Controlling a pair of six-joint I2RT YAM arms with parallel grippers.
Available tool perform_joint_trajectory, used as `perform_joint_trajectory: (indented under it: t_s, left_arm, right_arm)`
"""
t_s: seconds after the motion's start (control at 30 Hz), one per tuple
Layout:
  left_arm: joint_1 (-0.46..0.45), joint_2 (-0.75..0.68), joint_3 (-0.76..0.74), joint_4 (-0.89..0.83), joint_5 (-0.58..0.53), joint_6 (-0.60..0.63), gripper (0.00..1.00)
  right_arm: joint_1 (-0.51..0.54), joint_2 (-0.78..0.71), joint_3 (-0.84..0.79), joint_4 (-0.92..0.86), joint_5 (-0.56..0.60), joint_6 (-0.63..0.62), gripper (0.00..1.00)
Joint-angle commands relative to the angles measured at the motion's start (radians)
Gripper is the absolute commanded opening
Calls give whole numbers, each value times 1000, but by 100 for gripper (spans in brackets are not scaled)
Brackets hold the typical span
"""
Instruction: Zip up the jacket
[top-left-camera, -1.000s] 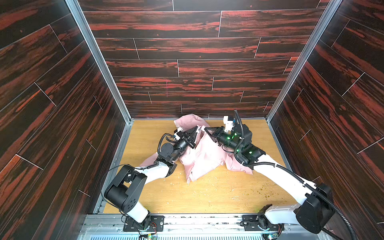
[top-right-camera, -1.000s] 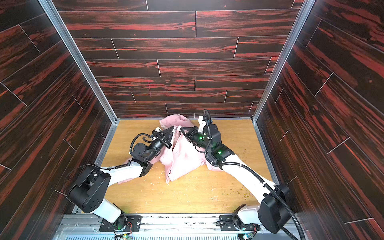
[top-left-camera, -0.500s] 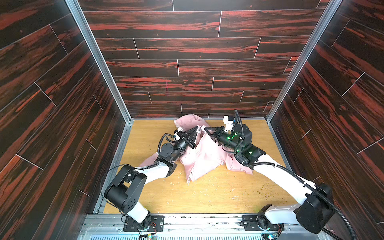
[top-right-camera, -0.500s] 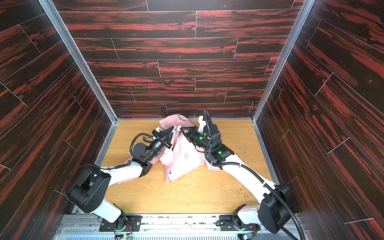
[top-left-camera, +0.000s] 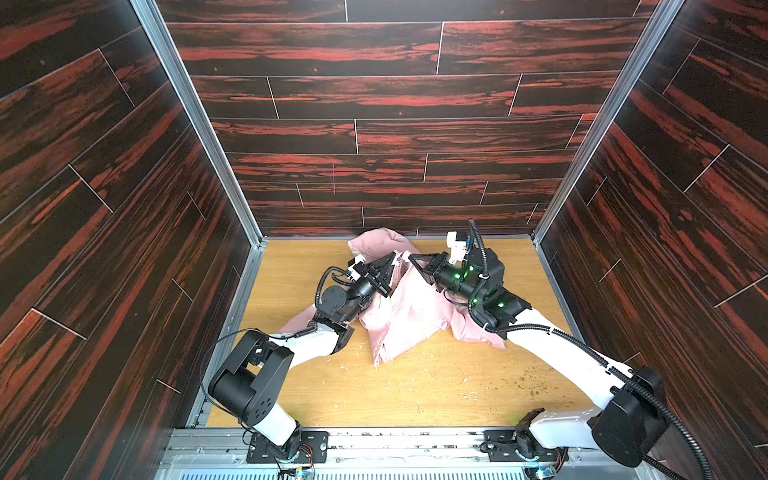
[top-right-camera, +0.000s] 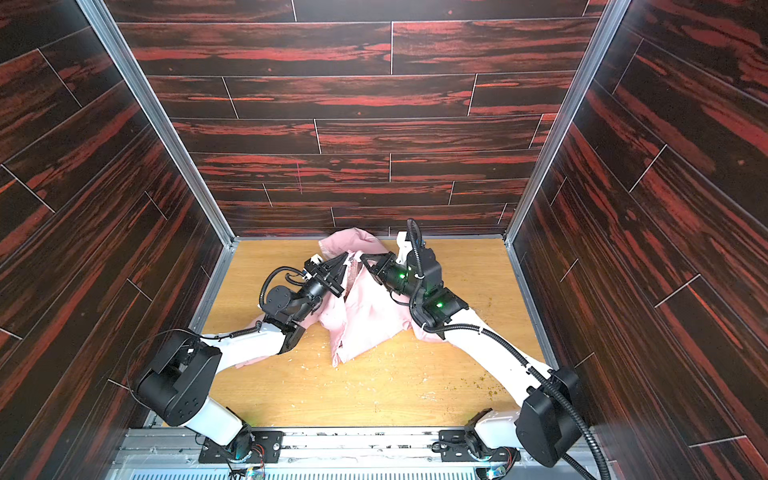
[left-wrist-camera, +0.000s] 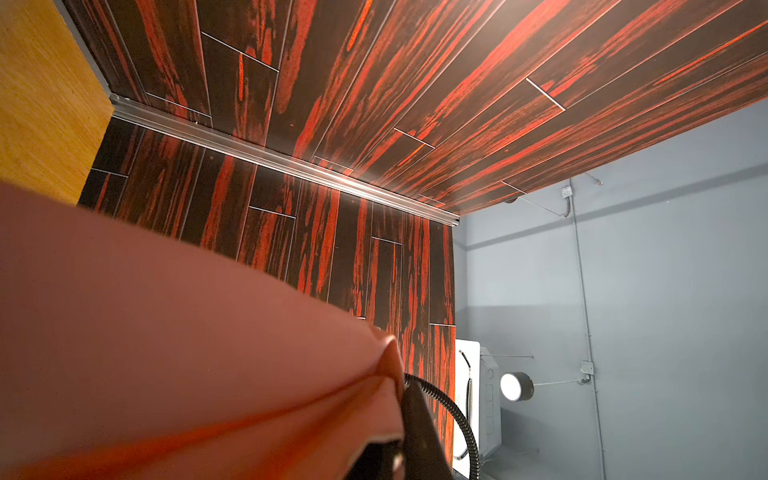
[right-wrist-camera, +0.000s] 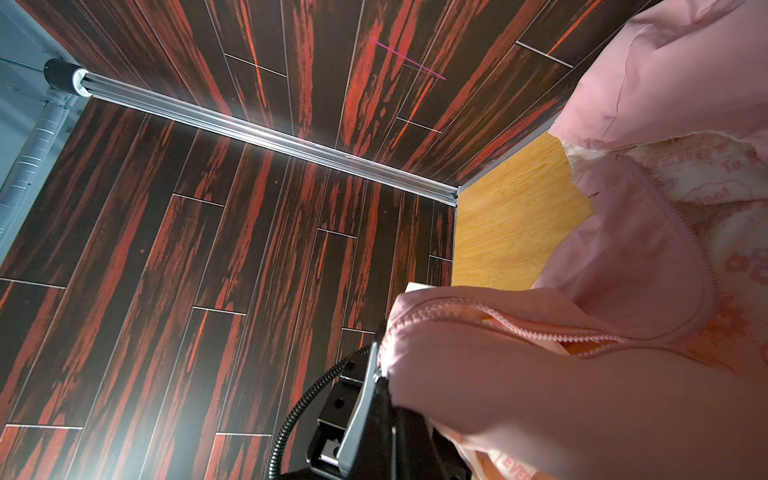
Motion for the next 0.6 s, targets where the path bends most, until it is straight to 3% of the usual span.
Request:
perform_joint_trajectory:
  t_s: [0.0,0.57]
  left_arm:
    - [-4,-42,12,68,8,-78,0]
    - [-7,-34,26,69,12,-80,0]
  right_arm:
    - [7,9,8,18,2,3,0]
    - [12,25,23,33,-24,3,0]
